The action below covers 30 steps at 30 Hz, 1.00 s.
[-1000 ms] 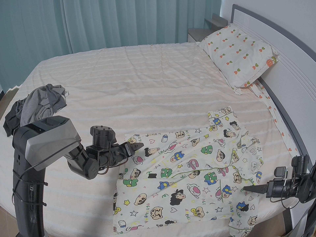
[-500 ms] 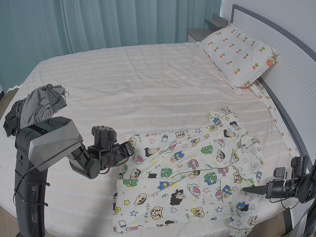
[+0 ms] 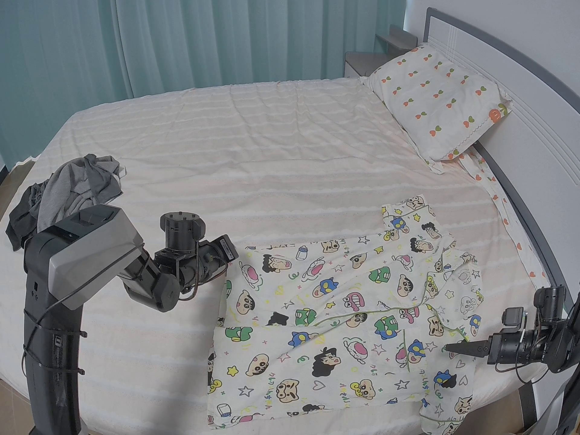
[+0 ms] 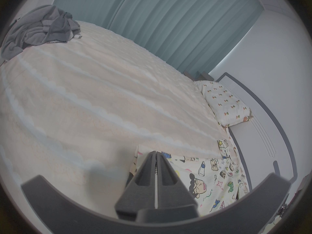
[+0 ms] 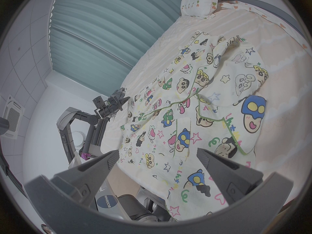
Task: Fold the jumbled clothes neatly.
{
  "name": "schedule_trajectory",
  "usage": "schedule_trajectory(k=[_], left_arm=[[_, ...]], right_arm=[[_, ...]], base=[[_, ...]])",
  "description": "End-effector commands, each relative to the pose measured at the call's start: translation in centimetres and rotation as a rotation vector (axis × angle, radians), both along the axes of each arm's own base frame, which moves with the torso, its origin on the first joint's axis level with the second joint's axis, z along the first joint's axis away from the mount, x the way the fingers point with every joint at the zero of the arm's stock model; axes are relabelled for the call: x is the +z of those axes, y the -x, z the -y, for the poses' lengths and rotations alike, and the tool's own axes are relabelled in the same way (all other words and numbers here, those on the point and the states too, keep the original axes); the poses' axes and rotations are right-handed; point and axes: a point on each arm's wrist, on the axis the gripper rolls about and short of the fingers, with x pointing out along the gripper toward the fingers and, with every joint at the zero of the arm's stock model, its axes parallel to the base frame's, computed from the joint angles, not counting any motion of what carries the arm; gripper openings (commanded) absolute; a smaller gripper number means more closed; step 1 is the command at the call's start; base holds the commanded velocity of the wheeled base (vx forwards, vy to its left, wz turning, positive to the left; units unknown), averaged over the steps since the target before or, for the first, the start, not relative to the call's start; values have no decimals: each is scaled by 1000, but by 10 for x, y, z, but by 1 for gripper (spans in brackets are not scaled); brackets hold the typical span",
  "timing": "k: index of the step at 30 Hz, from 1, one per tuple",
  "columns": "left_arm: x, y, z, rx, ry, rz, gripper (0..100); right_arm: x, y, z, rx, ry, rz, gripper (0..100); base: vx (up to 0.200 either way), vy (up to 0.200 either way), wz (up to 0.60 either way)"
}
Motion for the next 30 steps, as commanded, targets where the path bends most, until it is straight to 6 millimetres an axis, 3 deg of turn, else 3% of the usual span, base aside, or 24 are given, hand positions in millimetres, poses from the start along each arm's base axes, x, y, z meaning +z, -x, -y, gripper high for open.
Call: schedule_trajectory(k=[1,10,16,24,30], left_arm=[[4,-5,-3,11,5,18,0],[24,-27,-6,50,-7,57,0],[18,-40,-5,66,-61,75,0],[24,-52,0,65,-56,98,0],[21,-51,1,91,-82,54,0]], right_arm=[[-1,4,-1,1,-3,-19,100],[-2,5,-1,1,-4,-20,100],[-2,5,-1,1,-4,-20,100],[-2,5,-1,1,-4,-20,100],[-2,5,-1,1,-4,-20,100]], base=[[0,0,0],[0,0,0],[0,0,0],[0,0,0],[0,0,0]])
